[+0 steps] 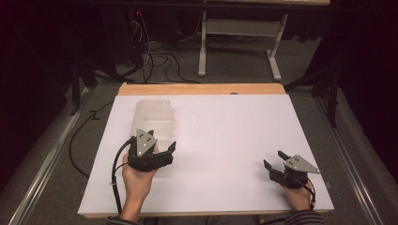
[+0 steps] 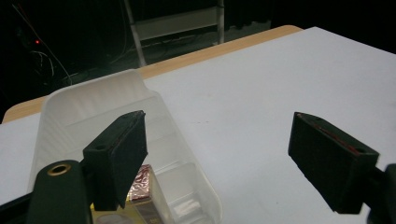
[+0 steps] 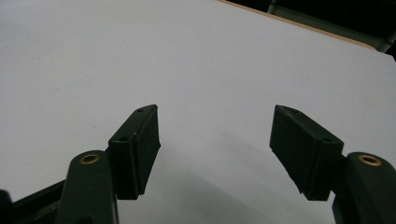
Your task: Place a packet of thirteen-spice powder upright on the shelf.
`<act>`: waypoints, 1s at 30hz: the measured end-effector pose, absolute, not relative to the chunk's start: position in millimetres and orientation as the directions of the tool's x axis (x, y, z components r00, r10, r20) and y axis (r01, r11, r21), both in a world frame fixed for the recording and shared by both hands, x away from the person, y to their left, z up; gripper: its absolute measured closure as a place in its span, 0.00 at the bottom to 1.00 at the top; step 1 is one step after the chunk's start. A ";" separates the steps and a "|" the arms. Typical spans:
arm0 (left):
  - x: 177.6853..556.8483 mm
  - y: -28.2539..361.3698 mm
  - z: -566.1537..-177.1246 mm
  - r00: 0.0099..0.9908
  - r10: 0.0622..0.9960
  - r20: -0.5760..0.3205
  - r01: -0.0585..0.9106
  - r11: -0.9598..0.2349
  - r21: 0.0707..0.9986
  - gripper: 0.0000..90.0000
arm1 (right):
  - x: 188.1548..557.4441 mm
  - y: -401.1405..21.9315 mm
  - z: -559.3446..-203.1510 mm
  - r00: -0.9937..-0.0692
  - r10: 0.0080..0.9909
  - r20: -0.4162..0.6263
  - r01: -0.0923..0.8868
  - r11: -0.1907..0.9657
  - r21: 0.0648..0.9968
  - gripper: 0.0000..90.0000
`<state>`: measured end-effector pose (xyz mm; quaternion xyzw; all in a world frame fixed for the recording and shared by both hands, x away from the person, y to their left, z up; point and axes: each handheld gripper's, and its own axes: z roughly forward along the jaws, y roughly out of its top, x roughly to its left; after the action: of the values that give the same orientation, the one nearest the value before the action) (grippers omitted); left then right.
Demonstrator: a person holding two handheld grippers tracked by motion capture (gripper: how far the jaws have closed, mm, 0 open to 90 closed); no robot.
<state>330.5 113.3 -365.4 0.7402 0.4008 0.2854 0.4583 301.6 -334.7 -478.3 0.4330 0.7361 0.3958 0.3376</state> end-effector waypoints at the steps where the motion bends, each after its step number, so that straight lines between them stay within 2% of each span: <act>1: 330.4 112.3 -365.2 0.520 0.853 0.053 0.330 -0.258 0.908 0.23 | 301.5 -334.6 -478.2 -0.396 0.905 -0.154 0.373 0.312 0.874 0.37; 30: 327.0 79.5 -367.4 0.605 0.795 0.038 0.312 -0.280 0.908 0.24 | 301.7 -334.9 -478.2 -0.398 0.905 -0.152 0.370 0.310 0.876 0.37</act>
<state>327.0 79.5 -367.4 0.7587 0.3647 0.2540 0.4762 301.7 -334.9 -478.2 0.4332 0.7358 0.3968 0.3369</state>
